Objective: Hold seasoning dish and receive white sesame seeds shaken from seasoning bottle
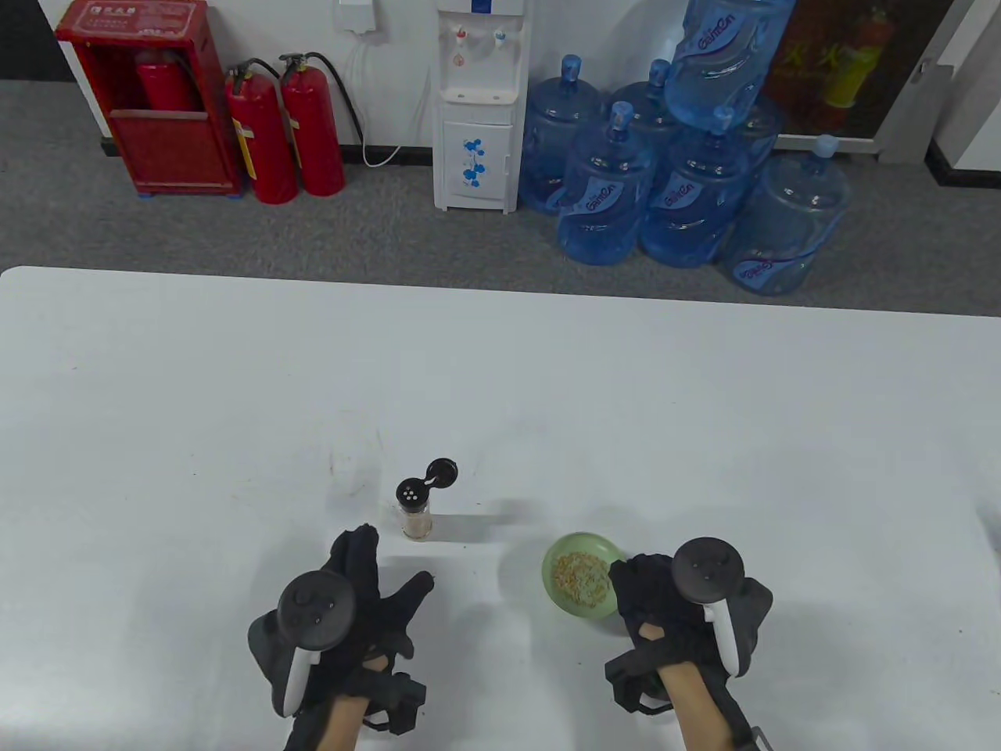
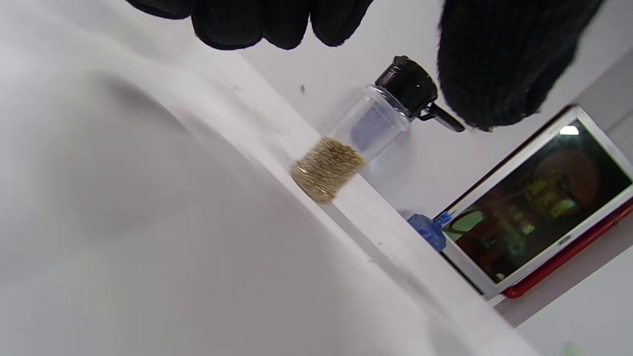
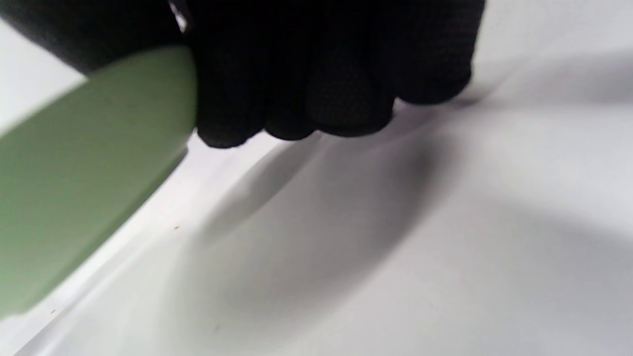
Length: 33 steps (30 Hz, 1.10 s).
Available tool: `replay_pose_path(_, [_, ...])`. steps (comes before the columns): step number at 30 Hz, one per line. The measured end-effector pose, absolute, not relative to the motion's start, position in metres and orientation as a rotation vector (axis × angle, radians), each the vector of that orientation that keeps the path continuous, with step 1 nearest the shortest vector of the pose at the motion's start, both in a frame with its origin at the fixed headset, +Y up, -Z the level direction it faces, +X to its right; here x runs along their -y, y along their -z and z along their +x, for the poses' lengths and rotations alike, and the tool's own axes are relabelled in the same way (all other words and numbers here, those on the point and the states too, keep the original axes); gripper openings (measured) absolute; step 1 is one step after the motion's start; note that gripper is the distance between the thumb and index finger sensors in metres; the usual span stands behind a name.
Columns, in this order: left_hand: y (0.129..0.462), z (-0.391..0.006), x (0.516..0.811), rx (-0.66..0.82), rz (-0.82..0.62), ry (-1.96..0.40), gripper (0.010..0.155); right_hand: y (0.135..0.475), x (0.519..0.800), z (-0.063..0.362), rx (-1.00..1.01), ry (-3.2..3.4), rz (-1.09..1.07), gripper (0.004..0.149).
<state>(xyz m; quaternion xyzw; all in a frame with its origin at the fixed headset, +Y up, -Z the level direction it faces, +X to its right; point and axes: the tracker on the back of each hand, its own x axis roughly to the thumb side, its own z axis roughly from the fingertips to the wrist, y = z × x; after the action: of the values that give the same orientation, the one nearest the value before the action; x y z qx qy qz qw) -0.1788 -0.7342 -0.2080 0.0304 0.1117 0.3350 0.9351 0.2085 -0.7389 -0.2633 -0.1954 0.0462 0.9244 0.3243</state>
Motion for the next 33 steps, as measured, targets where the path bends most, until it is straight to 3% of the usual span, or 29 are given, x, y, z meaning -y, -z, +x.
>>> replay_pose_path(3, [0.205,-0.184,0.735,-0.25,0.06,-0.592,0.087,0.27,0.737,0.217,-0.096,-2.393,-0.604,0.04])
replay_pose_path(10, [0.205,-0.191,0.734,-0.272,0.068,-0.681,0.085,0.293,0.733,0.228,-0.061,-2.443,-0.745,0.04])
replay_pose_path(15, [0.204,-0.187,0.732,-0.262,0.084,-0.667,0.085,0.312,0.739,0.213,-0.137,-2.49,-0.771,0.042])
replay_pose_path(23, [0.205,-0.188,0.734,-0.267,0.072,-0.671,0.085,0.322,0.744,0.191,-0.086,-2.689,-0.793,0.043])
replay_pose_path(28, [0.204,-0.187,0.733,-0.26,0.07,-0.667,0.085,0.312,0.741,0.194,-0.051,-2.624,-0.702,0.061])
replay_pose_path(33, [0.204,-0.186,0.733,-0.245,0.056,-0.649,0.086,0.292,0.715,0.194,-0.044,-2.556,-0.464,0.072])
